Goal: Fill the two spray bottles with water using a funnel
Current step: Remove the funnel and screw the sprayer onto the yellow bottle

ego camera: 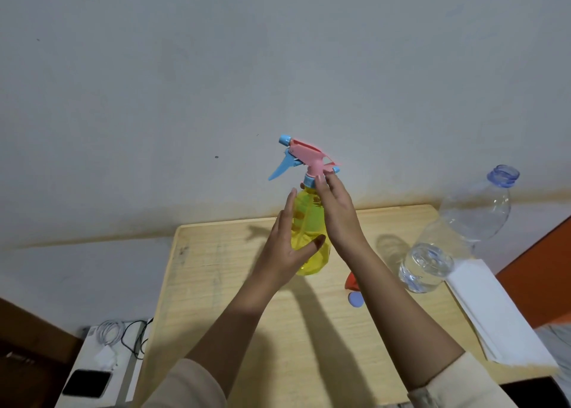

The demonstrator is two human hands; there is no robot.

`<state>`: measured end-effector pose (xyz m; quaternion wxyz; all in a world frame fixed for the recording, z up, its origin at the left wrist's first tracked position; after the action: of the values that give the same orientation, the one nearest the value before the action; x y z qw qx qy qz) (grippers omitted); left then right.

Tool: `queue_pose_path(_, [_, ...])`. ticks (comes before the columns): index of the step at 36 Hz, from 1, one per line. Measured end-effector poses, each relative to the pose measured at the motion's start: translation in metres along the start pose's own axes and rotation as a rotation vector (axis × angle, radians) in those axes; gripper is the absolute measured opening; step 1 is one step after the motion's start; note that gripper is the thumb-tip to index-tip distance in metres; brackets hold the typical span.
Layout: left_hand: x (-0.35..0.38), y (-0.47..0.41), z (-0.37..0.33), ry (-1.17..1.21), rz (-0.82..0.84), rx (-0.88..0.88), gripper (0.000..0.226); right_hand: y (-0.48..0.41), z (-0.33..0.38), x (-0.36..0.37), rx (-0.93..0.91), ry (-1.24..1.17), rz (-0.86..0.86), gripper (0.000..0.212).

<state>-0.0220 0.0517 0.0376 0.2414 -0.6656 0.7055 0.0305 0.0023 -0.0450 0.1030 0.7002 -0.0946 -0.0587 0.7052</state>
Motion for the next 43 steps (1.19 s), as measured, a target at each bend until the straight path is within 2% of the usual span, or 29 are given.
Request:
queue_pose_path(2, [-0.001,0.001,0.000,-0.005,-0.004,-0.001,0.087,0.001,-0.002,-0.001,-0.002,-0.013,-0.020,0.018])
queue_pose_path(5, [-0.001,0.001,0.001,0.008,-0.004,-0.003,0.088,0.003,-0.003,0.001,-0.004,-0.014,-0.044,0.044])
queue_pose_path(6, [-0.001,0.001,0.001,0.006,-0.003,-0.001,0.088,0.003,-0.003,0.002,-0.002,-0.008,-0.040,0.046])
queue_pose_path(11, [-0.002,0.004,0.000,-0.028,0.007,0.021,0.088,0.005,-0.006,0.003,0.028,-0.033,-0.013,0.026])
queue_pose_path(14, [-0.002,0.003,-0.001,-0.036,0.008,0.026,0.090,0.009,-0.008,-0.003,0.028,-0.066,-0.083,0.032])
queue_pose_path(18, [-0.004,0.003,0.001,0.017,-0.012,0.002,0.088,0.009,-0.008,0.002,0.033,-0.060,-0.014,0.024])
queue_pose_path(20, [-0.003,0.003,0.001,0.024,-0.007,0.003,0.088,0.009,-0.010,0.001,0.029,-0.071,-0.035,0.024])
queue_pose_path(24, [-0.001,0.002,0.002,0.037,0.000,-0.009,0.088,0.011,-0.014,-0.005,0.059,-0.153,-0.089,0.041])
queue_pose_path(28, [-0.001,0.002,0.004,0.066,-0.007,-0.022,0.088,0.014,-0.008,-0.001,0.080,-0.202,-0.030,0.019])
queue_pose_path(31, [-0.002,0.003,0.004,0.080,-0.014,-0.019,0.088,0.014,-0.008,-0.005,0.067,-0.239,-0.086,0.028])
queue_pose_path(33, [-0.002,0.002,0.003,0.081,-0.009,-0.016,0.088,0.013,-0.007,-0.004,0.067,-0.237,-0.063,0.035])
queue_pose_path(37, [-0.001,0.001,0.003,0.098,0.022,-0.023,0.086,0.011,-0.002,0.002,0.090,-0.172,0.050,0.016])
queue_pose_path(43, [-0.003,0.003,0.000,-0.014,0.001,-0.012,0.091,0.011,-0.001,-0.007,0.043,-0.229,-0.063,0.015])
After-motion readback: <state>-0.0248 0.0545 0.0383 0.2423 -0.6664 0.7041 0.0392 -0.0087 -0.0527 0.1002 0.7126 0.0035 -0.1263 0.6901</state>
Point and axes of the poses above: each hand's wrist, its own y-axis away from the middle knuckle, its own x-axis out of the palm, z = x × y, the point moved 9 cm from there along -y, towards the middle knuckle, and after that the axes turned 1 degree about z, right-handed, at the moved point
